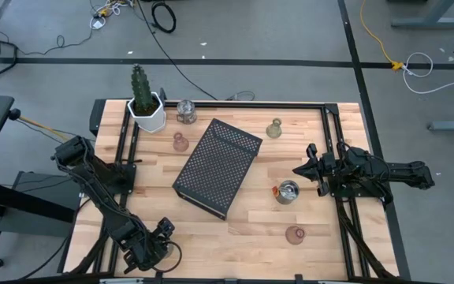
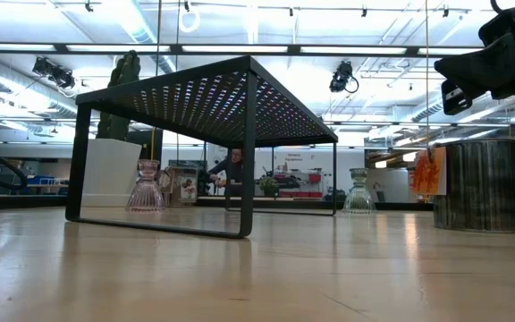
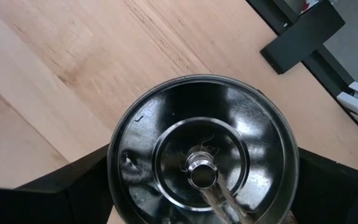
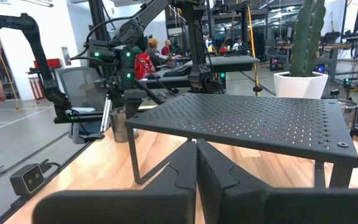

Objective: Pick & Place candle stick holders
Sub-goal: Put the bottom left silver scented candle on the shelf

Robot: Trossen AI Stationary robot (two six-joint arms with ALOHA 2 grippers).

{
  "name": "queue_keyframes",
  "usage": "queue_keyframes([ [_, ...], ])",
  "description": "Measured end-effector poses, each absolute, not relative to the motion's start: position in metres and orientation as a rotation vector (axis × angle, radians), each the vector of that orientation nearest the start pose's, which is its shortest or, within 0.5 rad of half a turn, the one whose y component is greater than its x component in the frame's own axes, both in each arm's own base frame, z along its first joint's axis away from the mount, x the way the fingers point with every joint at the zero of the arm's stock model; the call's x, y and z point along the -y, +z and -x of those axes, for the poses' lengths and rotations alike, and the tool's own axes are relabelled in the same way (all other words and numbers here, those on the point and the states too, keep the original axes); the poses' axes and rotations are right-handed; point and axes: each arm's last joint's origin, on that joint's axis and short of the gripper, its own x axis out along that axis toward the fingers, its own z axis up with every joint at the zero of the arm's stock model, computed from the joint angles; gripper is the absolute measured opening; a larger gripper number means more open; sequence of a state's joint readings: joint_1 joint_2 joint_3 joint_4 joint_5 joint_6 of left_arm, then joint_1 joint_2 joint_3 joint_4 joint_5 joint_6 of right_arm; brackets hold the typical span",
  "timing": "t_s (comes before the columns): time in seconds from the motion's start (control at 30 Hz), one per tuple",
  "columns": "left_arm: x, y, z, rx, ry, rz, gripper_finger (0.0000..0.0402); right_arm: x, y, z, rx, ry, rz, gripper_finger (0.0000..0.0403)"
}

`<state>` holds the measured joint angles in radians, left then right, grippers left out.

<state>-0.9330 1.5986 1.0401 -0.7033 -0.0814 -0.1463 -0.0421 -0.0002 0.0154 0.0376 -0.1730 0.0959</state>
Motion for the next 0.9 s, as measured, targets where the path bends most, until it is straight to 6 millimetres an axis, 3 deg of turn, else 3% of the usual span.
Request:
queue_keyframes([
  [0.6,0.236,0.198,-0.178,-1.172,-0.641,-0.497,0.0376,-0.001,0.173,-0.096,0.047,0.133,-0.09,0.0012],
  [0.9,0.236,0.229,-0.178,-1.131,-0.649,-0.473,0.0376,-0.001,0.172,-0.096,0.047,0.134,-0.09,0.0012],
])
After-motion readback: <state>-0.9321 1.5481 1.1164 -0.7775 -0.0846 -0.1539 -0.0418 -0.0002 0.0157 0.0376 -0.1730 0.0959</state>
